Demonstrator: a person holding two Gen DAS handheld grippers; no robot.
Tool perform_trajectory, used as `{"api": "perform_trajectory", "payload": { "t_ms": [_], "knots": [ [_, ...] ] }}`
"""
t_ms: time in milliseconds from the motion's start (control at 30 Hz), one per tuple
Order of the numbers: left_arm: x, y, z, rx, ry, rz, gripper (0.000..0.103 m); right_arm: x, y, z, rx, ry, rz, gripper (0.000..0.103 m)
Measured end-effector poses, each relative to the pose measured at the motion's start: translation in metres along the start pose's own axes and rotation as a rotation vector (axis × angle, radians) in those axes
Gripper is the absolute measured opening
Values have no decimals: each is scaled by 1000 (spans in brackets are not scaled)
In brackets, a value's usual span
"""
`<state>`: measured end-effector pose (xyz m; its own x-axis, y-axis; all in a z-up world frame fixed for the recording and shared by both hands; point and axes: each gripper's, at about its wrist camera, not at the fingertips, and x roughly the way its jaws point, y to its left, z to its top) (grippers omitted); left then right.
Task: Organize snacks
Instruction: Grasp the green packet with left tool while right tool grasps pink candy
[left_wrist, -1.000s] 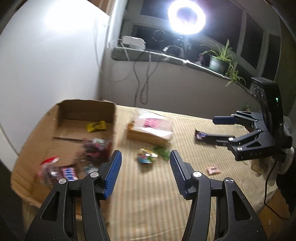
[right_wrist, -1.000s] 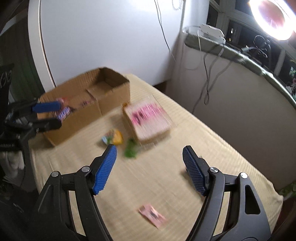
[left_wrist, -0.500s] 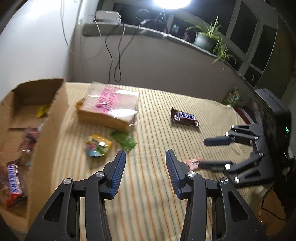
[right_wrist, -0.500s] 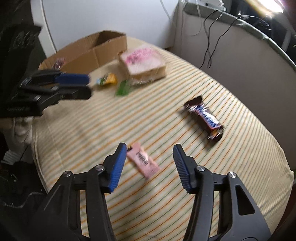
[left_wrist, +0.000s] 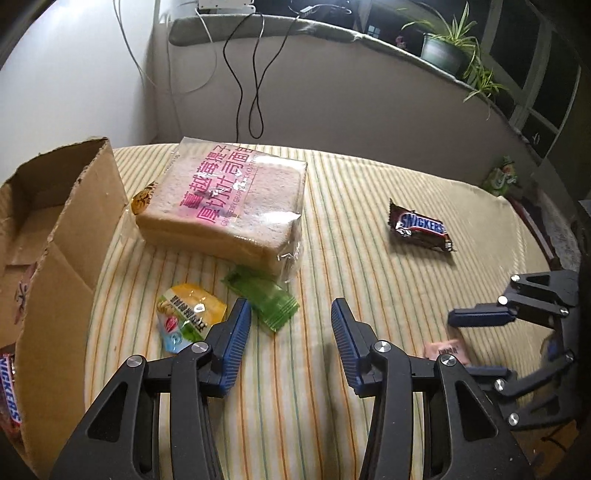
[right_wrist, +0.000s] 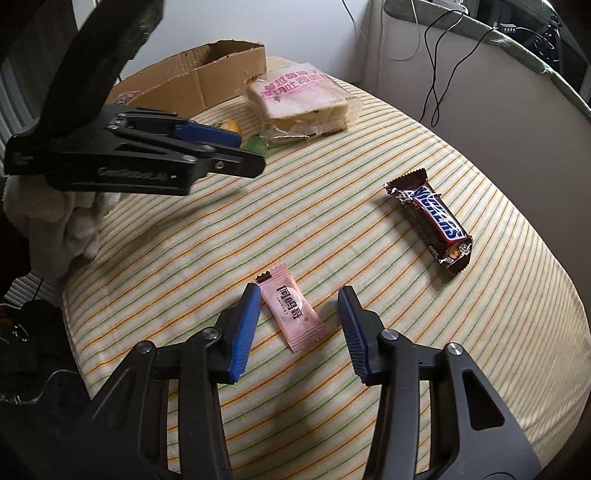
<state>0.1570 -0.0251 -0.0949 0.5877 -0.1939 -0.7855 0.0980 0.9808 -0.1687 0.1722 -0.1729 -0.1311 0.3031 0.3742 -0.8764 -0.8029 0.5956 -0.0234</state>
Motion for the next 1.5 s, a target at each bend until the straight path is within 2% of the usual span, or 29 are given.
{"api": "perform_trajectory", "payload": {
  "t_ms": [300,400,533,667,933,1100,1500],
  "knots": [
    [14,-5,12,7,12,46,44,-1,3,-2,-19,-4,16,35],
    [18,-10,13,49,15,74,43,-2,2,-3,-20,-1,24,30],
    [19,-12,13,79,11,97,29,-2,1,-4,-18,4,23,23],
    [16,-6,10,78,11,95,20,-3,-2,-5,-12,7,19,21],
    [2,3,-2,92,15,77,19,-6,-8,-9,5,9,-1,20],
    [-11,0,-15,87,17,33,19,-10,-9,-13,22,2,-6,20],
    [-53,-7,-20,89,-88,-15,19,-36,-1,-3,39,-53,-36,20]
  ]
}}
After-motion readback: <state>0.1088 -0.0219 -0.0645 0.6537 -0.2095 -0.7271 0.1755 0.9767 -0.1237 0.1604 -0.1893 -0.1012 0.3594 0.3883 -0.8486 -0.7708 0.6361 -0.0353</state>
